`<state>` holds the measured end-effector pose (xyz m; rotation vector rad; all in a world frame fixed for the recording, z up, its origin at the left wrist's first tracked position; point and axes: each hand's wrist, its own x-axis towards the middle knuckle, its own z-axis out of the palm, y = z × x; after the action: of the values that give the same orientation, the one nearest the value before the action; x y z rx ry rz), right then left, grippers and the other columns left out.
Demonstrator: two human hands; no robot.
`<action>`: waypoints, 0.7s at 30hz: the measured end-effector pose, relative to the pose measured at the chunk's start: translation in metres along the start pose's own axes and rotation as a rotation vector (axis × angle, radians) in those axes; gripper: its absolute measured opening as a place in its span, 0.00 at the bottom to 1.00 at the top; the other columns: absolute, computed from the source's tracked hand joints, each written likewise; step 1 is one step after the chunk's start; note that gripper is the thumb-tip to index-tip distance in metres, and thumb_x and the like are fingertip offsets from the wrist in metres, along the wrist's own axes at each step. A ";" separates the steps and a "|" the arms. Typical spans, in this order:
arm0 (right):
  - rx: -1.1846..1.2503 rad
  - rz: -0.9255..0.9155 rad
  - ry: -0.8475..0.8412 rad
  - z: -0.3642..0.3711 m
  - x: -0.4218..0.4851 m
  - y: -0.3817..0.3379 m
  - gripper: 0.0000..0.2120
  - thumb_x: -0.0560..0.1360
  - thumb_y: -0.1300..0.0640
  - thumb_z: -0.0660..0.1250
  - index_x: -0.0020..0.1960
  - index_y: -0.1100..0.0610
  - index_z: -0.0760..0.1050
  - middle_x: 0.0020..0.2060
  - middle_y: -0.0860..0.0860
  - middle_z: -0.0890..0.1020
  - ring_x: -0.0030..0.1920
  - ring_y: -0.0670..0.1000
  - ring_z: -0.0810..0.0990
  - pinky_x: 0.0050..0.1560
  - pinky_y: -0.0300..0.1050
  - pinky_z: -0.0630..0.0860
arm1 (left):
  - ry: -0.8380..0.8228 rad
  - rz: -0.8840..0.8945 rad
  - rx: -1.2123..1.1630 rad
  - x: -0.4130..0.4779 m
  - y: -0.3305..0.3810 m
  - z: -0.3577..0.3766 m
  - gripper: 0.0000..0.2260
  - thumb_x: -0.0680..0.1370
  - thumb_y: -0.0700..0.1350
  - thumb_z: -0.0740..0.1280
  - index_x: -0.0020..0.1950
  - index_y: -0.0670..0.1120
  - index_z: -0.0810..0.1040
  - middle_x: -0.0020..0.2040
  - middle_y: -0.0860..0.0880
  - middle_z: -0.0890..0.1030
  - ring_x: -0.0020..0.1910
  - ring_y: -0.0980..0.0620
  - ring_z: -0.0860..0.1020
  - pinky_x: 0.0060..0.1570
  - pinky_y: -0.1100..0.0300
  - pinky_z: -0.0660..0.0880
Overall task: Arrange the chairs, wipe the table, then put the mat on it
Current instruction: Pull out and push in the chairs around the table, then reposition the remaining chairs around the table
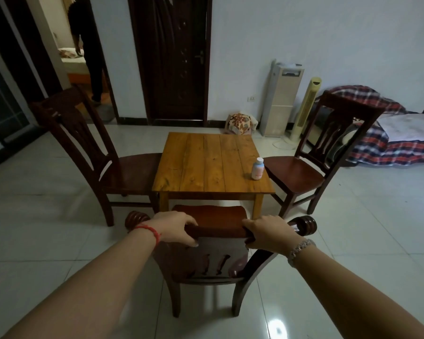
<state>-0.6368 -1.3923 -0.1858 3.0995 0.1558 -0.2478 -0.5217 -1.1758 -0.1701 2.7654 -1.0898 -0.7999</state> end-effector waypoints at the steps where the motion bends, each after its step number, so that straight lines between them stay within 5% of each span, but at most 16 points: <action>1: 0.021 -0.005 -0.010 0.000 0.000 0.000 0.15 0.74 0.47 0.65 0.57 0.52 0.69 0.47 0.50 0.78 0.44 0.49 0.76 0.45 0.41 0.76 | -0.039 -0.055 -0.086 -0.005 0.020 -0.006 0.29 0.70 0.61 0.68 0.69 0.54 0.67 0.66 0.53 0.70 0.65 0.51 0.69 0.58 0.57 0.71; 4: 0.189 0.018 -0.096 -0.004 0.000 0.002 0.19 0.72 0.39 0.64 0.57 0.50 0.71 0.47 0.49 0.79 0.46 0.49 0.77 0.46 0.41 0.75 | -0.121 -0.155 -0.328 0.084 -0.065 0.032 0.34 0.67 0.63 0.70 0.70 0.56 0.66 0.56 0.62 0.70 0.58 0.56 0.70 0.64 0.51 0.65; 6: 0.445 0.079 -0.213 -0.013 -0.001 0.001 0.24 0.72 0.35 0.60 0.61 0.49 0.71 0.51 0.49 0.78 0.50 0.49 0.76 0.49 0.41 0.71 | -0.023 -0.266 -0.564 0.169 -0.126 0.063 0.38 0.64 0.64 0.72 0.71 0.57 0.64 0.55 0.55 0.80 0.49 0.52 0.79 0.58 0.46 0.72; 8: 0.657 0.143 -0.264 -0.020 0.000 0.004 0.29 0.73 0.34 0.57 0.66 0.50 0.69 0.60 0.50 0.76 0.60 0.51 0.73 0.56 0.44 0.68 | 0.063 -0.243 -0.674 0.166 -0.106 0.050 0.21 0.71 0.57 0.70 0.57 0.45 0.78 0.47 0.46 0.84 0.41 0.50 0.81 0.46 0.52 0.77; 10: 0.799 0.194 -0.244 -0.021 0.002 0.009 0.30 0.74 0.34 0.55 0.69 0.52 0.66 0.66 0.51 0.72 0.66 0.52 0.69 0.63 0.47 0.65 | 0.122 -0.162 -0.686 0.078 -0.004 -0.007 0.12 0.76 0.56 0.64 0.51 0.50 0.77 0.48 0.47 0.82 0.43 0.51 0.79 0.52 0.50 0.74; 15: 1.130 0.227 -0.050 -0.021 0.008 0.029 0.24 0.78 0.41 0.53 0.66 0.54 0.68 0.59 0.54 0.77 0.58 0.52 0.76 0.61 0.51 0.73 | 0.007 -0.018 -0.775 0.085 0.070 -0.048 0.23 0.77 0.62 0.55 0.66 0.50 0.70 0.60 0.45 0.78 0.52 0.48 0.78 0.62 0.44 0.70; 21: 1.339 0.395 0.447 -0.031 0.000 0.083 0.14 0.78 0.45 0.55 0.58 0.51 0.72 0.50 0.51 0.81 0.49 0.50 0.81 0.51 0.49 0.77 | 0.090 0.182 -0.875 0.163 0.123 -0.089 0.25 0.77 0.63 0.52 0.67 0.50 0.69 0.52 0.50 0.81 0.48 0.50 0.80 0.52 0.50 0.75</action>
<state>-0.6240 -1.4736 -0.1539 4.2434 -1.0307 0.6355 -0.4542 -1.3852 -0.1354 1.9212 -0.7097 -0.8463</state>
